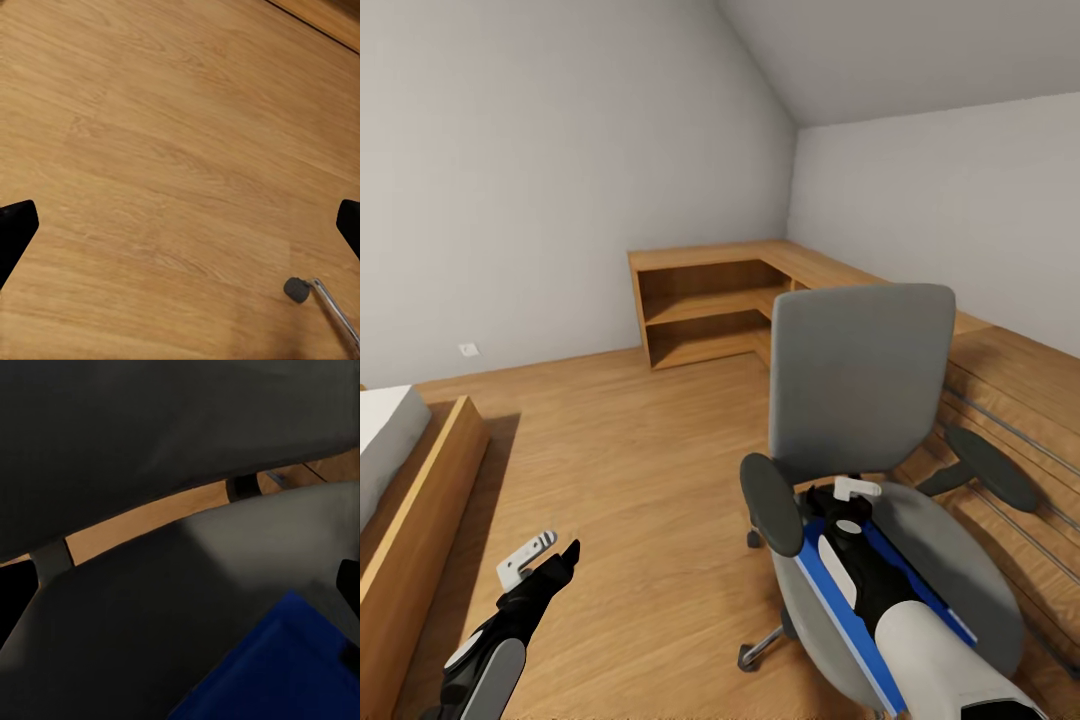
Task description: In the bedroom, organize the workspace by keeping the computer under the desk, ensuring the monitor is on the desk, placing the keyboard on the desk next to the monitor, placing the mouse on the desk next to the keyboard, moving the folder from the swivel chair onto the desk next to the mouse, stacking the notebook on top of the folder with the pen on top of the notebook, and positioning the swivel chair next to the desk.
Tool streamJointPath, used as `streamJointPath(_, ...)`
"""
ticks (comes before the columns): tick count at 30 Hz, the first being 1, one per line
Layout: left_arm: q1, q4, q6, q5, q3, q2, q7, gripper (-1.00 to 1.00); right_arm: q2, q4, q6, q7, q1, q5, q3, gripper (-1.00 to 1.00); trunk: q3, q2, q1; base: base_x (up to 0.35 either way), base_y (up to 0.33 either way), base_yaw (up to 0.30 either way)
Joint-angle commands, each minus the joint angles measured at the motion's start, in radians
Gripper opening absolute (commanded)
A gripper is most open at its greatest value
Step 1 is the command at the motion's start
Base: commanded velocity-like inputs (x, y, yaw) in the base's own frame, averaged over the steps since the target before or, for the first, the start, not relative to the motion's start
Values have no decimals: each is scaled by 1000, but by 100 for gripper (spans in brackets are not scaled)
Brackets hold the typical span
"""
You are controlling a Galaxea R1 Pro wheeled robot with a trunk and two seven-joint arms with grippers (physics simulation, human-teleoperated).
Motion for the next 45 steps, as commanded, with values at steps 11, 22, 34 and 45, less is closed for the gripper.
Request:
streamJointPath(11, -1, -2, 4, 8, 0, 0, 6, 100, -1, -1, 6, -17, -1, 9, 7, 100, -18, 0, 0, 0, 0, 0)
streamJointPath(22, -1, -2, 4, 8, 0, 0, 6, 100, -2, -1, 6, -18, -1, 10, 7, 100, -35, 0, 0, 0, 0, 0)
streamJointPath(34, -1, -2, 4, 8, 0, 0, 6, 100, -3, -1, 6, -20, -1, 14, 8, 100, -53, 0, 0, 0, 0, 0)
streamJointPath(45, -1, -2, 5, 8, 0, 2, 6, 100, -2, -2, 6, -52, -1, 39, 11, 100, -61, 0, 0, 0, 0, 11)
